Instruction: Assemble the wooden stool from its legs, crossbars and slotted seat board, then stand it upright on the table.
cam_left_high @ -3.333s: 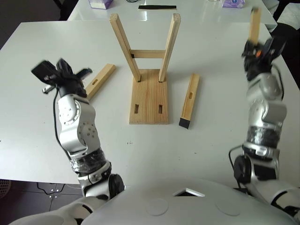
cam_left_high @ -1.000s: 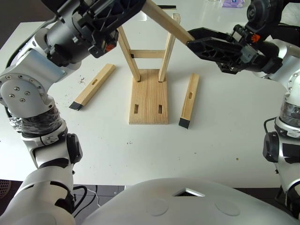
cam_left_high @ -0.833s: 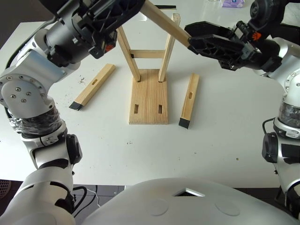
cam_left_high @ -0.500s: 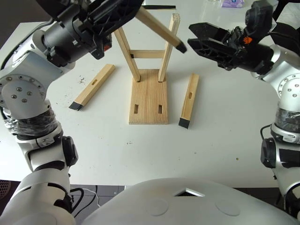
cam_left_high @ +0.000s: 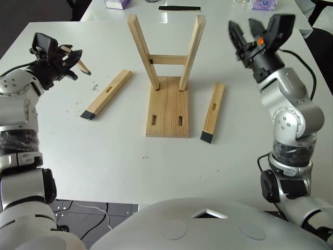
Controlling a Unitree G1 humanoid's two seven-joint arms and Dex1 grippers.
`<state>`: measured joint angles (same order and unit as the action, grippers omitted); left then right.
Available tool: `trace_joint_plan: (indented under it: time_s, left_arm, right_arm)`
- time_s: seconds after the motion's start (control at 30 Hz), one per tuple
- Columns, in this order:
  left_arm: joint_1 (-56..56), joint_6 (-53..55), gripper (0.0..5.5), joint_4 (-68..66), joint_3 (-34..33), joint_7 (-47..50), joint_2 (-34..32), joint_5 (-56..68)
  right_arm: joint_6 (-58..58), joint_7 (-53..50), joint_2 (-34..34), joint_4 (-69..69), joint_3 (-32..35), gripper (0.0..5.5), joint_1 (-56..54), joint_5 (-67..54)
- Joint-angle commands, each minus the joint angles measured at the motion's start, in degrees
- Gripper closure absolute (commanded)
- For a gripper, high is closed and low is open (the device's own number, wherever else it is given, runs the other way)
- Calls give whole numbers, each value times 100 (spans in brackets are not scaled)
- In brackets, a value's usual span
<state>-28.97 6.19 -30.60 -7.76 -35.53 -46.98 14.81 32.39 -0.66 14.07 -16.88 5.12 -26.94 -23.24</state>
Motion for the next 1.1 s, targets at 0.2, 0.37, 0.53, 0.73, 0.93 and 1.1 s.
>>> trace_joint_plan:
  time_s: [0.2,0.37,0.53,0.73,0.93,1.1]
  left_arm:
    - [1103,-835,418,-412,48,-1051,-21,-264]
    - [1711,-391,418,629,-152,-1472,-241,0]
    - [2369,570,418,2129,-299,-2147,-473,690]
    - [2243,1518,418,3138,-696,-2283,-471,1525]
    - [1307,993,418,2205,-470,-2358,-193,1259]
    - [611,-128,418,1036,12,-2697,135,640]
  right_arm:
    - [-1026,136,-201,646,387,249,-178,396]
    - [-1142,437,-196,774,354,249,-197,463]
    - [-1259,412,-338,903,371,249,-141,549]
    - [-1281,457,-482,948,372,249,-17,556]
    - [-1394,684,-487,1336,330,249,-164,589]
    - [-1632,840,-492,1838,296,249,-384,669]
